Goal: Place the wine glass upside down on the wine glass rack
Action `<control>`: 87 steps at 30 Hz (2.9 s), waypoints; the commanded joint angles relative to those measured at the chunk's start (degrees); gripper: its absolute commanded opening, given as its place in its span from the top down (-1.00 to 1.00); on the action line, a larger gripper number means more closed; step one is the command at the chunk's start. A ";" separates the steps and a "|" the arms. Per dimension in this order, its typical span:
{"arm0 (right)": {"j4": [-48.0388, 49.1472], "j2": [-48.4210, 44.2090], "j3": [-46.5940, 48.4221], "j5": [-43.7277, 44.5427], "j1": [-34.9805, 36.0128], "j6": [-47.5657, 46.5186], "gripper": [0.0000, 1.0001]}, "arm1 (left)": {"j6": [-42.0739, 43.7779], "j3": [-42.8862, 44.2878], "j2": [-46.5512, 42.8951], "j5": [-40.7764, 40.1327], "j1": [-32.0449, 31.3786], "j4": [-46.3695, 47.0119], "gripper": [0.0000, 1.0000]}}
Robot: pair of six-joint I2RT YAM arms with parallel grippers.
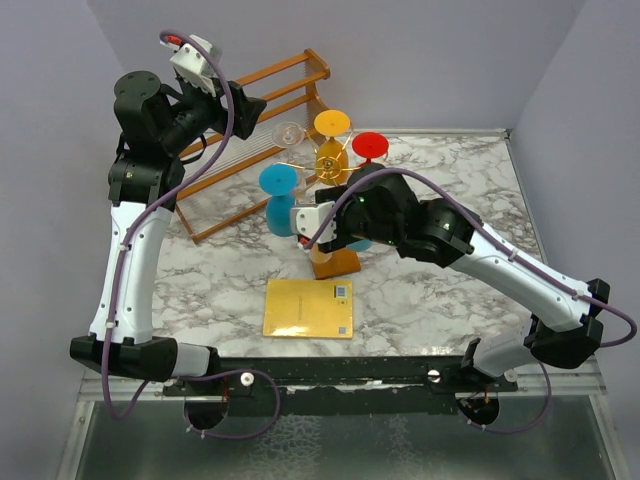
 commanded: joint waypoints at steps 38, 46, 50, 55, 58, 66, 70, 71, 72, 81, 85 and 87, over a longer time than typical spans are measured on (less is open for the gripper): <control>20.82 -16.94 -11.84 -7.35 -52.79 33.29 -0.99 | 12.21 -10.18 -6.87 -24.91 1.73 -1.10 -0.98; 26.42 -16.06 -11.47 -5.80 -55.08 41.04 -0.99 | 12.62 -18.37 -12.84 -32.31 2.06 0.67 -0.98; 25.78 -16.44 -11.27 -5.28 -57.00 41.33 -0.99 | 11.56 -21.34 -15.49 -33.10 2.72 0.96 -0.98; 27.23 -19.10 -13.88 -3.84 -58.31 40.78 -0.99 | 8.23 -23.84 -17.96 -34.06 3.47 1.80 -0.98; 29.82 -22.01 -17.23 -2.31 -58.94 41.68 -0.99 | 6.62 -27.09 -19.99 -35.18 3.66 2.40 -0.98; 27.79 -30.12 -22.13 -5.12 -59.54 41.60 -0.99 | 4.21 -35.34 -28.97 -33.00 4.43 3.31 -0.98; 25.93 -35.09 -24.52 -6.96 -59.54 39.87 -0.99 | 6.11 -37.68 -32.22 -31.80 4.43 2.38 -0.98; 25.80 -36.31 -25.29 -7.46 -59.49 39.37 -0.99 | 6.37 -38.13 -32.72 -31.66 4.44 2.17 -0.98; 25.62 -37.20 -25.98 -7.90 -59.53 39.03 -0.99 | 6.56 -38.68 -33.19 -31.46 4.45 1.93 -0.98; 22.48 -39.65 -29.98 -15.49 -62.18 39.76 -0.99 | 5.62 -38.78 -35.38 -33.05 5.80 -0.13 -0.98; 21.23 -39.90 -31.52 -18.24 -64.05 40.42 -0.99 | 5.50 -36.62 -34.11 -34.22 6.12 -1.88 -0.98; 20.96 -39.64 -31.87 -18.75 -64.72 40.50 -0.99 | 5.44 -35.70 -33.47 -34.11 6.12 -2.76 -0.99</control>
